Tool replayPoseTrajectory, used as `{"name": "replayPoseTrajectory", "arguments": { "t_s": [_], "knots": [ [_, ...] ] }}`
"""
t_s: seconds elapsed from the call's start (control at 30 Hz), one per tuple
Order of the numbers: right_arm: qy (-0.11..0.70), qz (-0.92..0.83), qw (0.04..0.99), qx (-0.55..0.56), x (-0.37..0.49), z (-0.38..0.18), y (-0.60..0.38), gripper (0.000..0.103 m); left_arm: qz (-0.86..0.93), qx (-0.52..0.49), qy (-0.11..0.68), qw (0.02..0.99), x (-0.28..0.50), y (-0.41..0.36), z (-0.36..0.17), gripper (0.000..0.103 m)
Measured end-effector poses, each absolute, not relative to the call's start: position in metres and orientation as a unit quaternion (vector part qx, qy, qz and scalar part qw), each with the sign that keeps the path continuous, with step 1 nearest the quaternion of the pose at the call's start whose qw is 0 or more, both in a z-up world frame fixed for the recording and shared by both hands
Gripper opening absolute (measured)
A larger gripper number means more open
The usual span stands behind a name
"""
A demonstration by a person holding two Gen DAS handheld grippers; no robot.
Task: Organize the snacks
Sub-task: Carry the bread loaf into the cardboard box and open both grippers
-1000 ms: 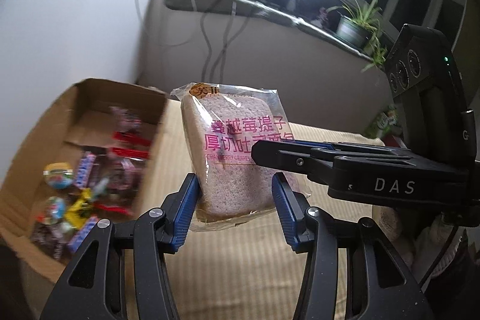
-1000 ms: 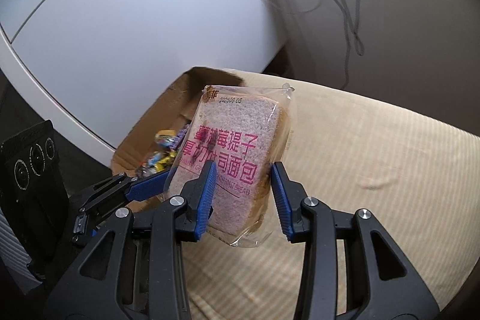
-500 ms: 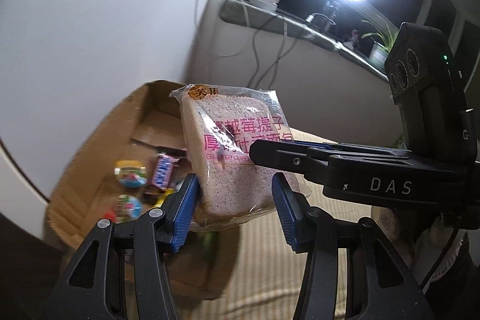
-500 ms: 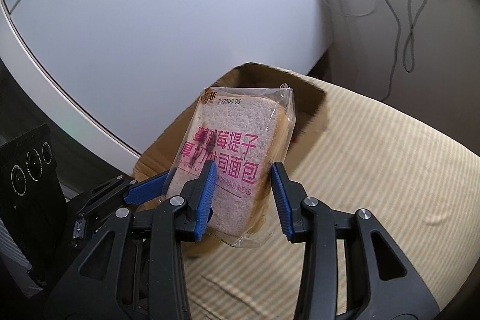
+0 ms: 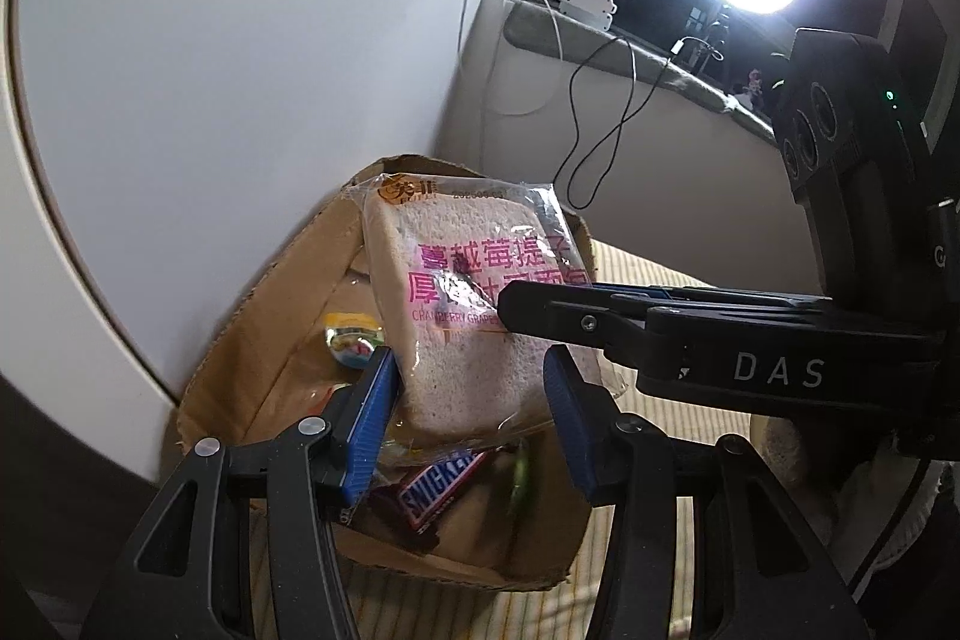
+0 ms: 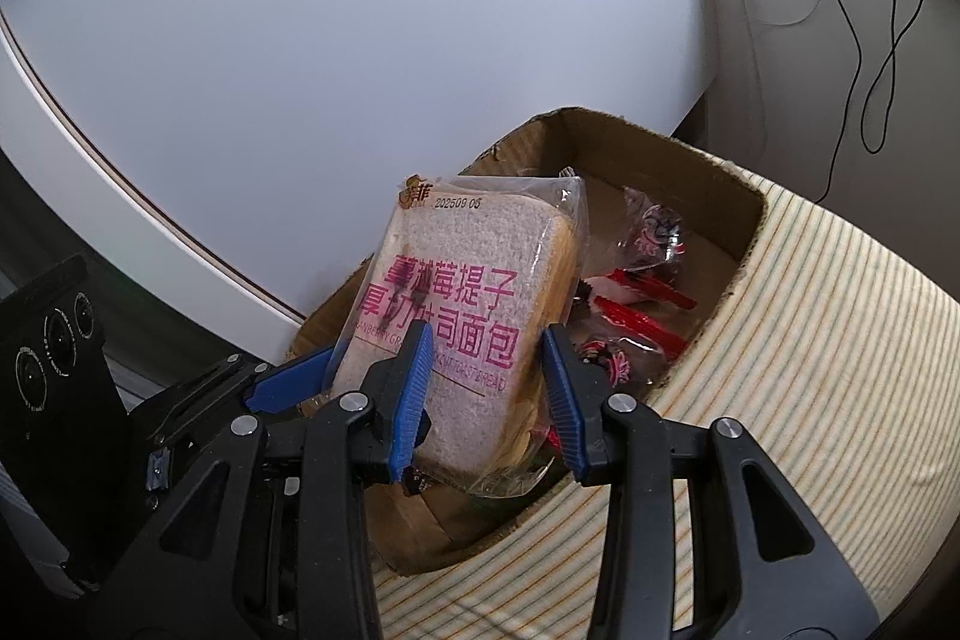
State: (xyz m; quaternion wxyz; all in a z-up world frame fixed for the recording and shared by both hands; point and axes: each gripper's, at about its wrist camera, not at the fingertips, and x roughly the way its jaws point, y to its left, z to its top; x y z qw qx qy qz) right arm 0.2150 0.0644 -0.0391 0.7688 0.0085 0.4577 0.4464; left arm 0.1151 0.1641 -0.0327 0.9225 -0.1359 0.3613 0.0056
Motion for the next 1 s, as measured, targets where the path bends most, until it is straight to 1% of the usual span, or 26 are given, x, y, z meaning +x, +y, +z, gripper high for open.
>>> {"name": "replayPoseTrajectory", "arguments": {
  "t_s": [0.37,0.63,0.67,0.7,0.77,0.8,0.87,0.93,1.0],
  "knots": [
    [0.46,0.444,0.769,-0.001,0.217,-0.042,0.07,0.04,0.033,-0.107,0.362,0.925,0.111,0.164,-0.032,0.048],
    [0.451,0.437,0.778,-0.018,0.213,-0.039,0.065,0.041,0.041,-0.108,0.362,0.925,0.107,0.166,-0.033,0.049],
    [0.449,0.436,0.78,-0.02,0.213,-0.038,0.064,0.047,0.043,-0.108,0.361,0.925,0.104,0.167,-0.034,0.051],
    [0.447,0.434,0.782,-0.022,0.211,-0.037,0.063,0.056,0.043,-0.109,0.361,0.925,0.103,0.167,-0.033,0.051],
    [0.439,0.432,0.787,-0.024,0.209,-0.036,0.062,0.064,0.045,-0.107,0.36,0.926,0.1,0.167,-0.032,0.052],
    [0.435,0.431,0.79,-0.027,0.208,-0.034,0.06,0.064,0.046,-0.105,0.359,0.926,0.099,0.166,-0.032,0.053],
    [0.429,0.427,0.796,-0.032,0.205,-0.032,0.059,0.065,0.051,-0.105,0.358,0.926,0.095,0.167,-0.031,0.063],
    [0.419,0.422,0.803,-0.041,0.201,-0.029,0.056,0.069,0.053,-0.108,0.356,0.927,0.091,0.168,-0.029,0.063],
    [0.405,0.418,0.812,-0.048,0.196,-0.025,0.052,0.076,0.054,-0.11,0.354,0.927,0.088,0.167,-0.028,0.064]
  ]
}}
